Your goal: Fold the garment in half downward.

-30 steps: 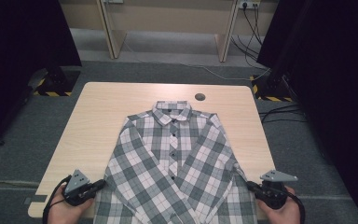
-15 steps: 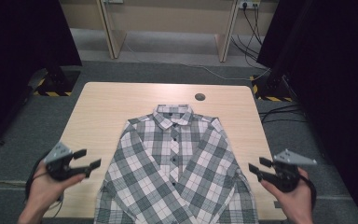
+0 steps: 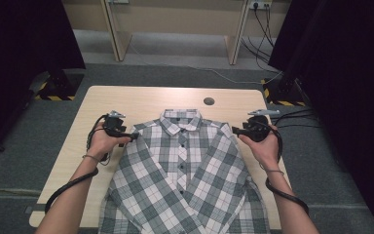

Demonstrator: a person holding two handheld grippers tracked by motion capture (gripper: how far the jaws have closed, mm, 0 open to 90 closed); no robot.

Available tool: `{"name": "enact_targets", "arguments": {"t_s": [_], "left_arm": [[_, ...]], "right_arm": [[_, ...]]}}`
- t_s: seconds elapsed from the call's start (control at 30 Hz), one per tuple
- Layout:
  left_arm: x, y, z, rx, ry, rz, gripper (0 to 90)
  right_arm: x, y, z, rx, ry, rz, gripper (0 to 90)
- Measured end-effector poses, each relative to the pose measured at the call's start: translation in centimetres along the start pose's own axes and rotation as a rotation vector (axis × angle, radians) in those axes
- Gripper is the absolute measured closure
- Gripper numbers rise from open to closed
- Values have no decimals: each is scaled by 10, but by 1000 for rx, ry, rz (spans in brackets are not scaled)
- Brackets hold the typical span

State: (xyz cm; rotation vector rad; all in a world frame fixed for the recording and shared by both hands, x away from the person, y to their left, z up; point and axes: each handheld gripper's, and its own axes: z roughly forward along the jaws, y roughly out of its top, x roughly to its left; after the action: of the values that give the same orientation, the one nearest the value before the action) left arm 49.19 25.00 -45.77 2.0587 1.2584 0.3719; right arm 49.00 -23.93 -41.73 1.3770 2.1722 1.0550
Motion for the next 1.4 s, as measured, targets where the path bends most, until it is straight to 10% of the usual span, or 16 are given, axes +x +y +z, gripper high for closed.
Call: {"name": "enact_targets", "arguments": {"t_s": [0.37,0.67,0.9,1.0,1.4], "left_arm": [[5,1,21,-24,26,-30,394],[3,-1,25,-77,39,34,626],[2,-4,25,-96,20,3,827],[3,-4,25,-101,17,-29,850],[4,27,11,-178,43,-98,869]], "right_arm": [[-7,9,47,93,9,-4,428],[-7,14,65,135,-5,-22,437],[0,5,74,149,1,-58,599],[4,4,74,145,35,-51,823],[-2,23,59,76,29,-4,869]]}}
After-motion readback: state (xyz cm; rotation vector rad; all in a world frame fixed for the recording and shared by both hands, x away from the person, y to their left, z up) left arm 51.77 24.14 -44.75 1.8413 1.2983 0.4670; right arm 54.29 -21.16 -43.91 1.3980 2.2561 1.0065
